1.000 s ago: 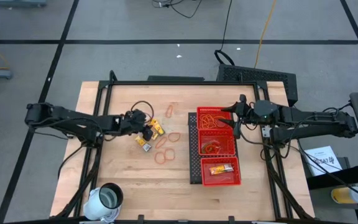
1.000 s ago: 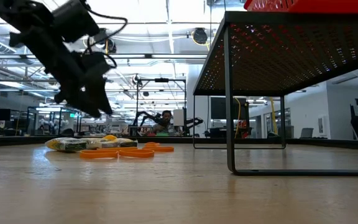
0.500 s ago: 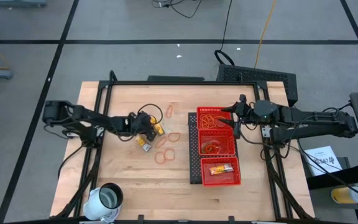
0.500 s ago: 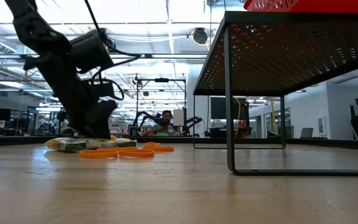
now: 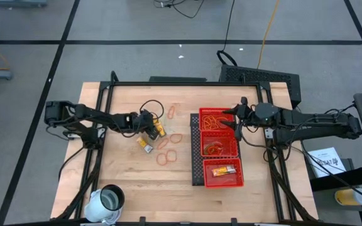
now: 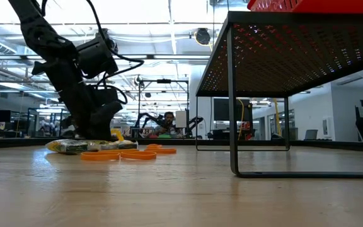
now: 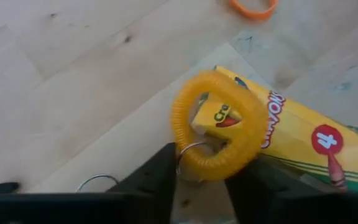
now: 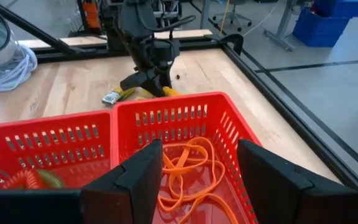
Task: Pick & Place Office Desk Supplies
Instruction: Put the yellow spring keychain into the middle red bin on the shelf
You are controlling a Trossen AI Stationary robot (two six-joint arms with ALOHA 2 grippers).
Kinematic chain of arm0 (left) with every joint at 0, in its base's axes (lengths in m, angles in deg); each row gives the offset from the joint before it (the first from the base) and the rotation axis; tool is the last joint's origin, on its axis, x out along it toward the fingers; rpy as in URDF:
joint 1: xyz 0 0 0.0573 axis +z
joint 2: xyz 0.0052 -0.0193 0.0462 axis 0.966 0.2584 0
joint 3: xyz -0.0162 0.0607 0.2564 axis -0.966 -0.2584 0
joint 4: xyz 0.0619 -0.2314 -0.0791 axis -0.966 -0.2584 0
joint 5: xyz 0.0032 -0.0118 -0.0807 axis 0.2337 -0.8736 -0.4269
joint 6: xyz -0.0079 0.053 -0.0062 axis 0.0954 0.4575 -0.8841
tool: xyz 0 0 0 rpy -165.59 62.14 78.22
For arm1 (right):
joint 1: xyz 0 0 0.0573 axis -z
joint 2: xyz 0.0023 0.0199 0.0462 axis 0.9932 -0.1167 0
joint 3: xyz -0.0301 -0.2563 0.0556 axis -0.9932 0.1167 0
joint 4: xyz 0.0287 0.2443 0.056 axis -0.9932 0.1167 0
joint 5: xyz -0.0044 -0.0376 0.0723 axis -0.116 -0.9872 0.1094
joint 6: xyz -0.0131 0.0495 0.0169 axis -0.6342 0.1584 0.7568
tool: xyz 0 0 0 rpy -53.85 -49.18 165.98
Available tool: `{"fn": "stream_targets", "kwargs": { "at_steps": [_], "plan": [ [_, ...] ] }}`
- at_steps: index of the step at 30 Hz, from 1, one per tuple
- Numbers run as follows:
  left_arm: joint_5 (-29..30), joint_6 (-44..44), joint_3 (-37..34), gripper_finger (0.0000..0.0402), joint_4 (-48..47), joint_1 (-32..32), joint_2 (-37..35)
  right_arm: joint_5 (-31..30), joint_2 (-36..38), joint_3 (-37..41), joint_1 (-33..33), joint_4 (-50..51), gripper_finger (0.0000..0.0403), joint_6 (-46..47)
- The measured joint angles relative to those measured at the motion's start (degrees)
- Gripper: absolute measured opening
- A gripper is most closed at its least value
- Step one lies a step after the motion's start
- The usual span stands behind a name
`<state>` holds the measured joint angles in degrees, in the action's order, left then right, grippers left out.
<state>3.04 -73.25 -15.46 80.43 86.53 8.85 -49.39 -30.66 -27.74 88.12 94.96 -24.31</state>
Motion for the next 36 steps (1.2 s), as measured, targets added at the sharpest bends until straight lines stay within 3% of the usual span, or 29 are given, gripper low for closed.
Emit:
{"fn": "stream_targets", "kwargs": {
  "at_steps": [6,8,27,36],
  "plan": [
    [-0.86,0.20,0.02,0.0025,0.23,0.09,0.04,0.00,0.02,1.32,0.00,-3.28,0.0196,-1.50],
    [-0.91,0.21,0.41,0.0009,-0.03,0.09,0.03,0.00,0.04,1.32,0.00,-3.37,0.0196,-1.57],
    [0.21,6.73,7.07,0.0009,-3.86,-1.26,-12.03,0.02,0.04,1.32,0.02,-3.28,0.0196,-0.96],
    [0.43,10.98,9.49,0.0011,1.94,-4.97,-17.74,0.03,0.03,1.32,0.00,-5.26,0.0196,-1.23]
  ]
}}
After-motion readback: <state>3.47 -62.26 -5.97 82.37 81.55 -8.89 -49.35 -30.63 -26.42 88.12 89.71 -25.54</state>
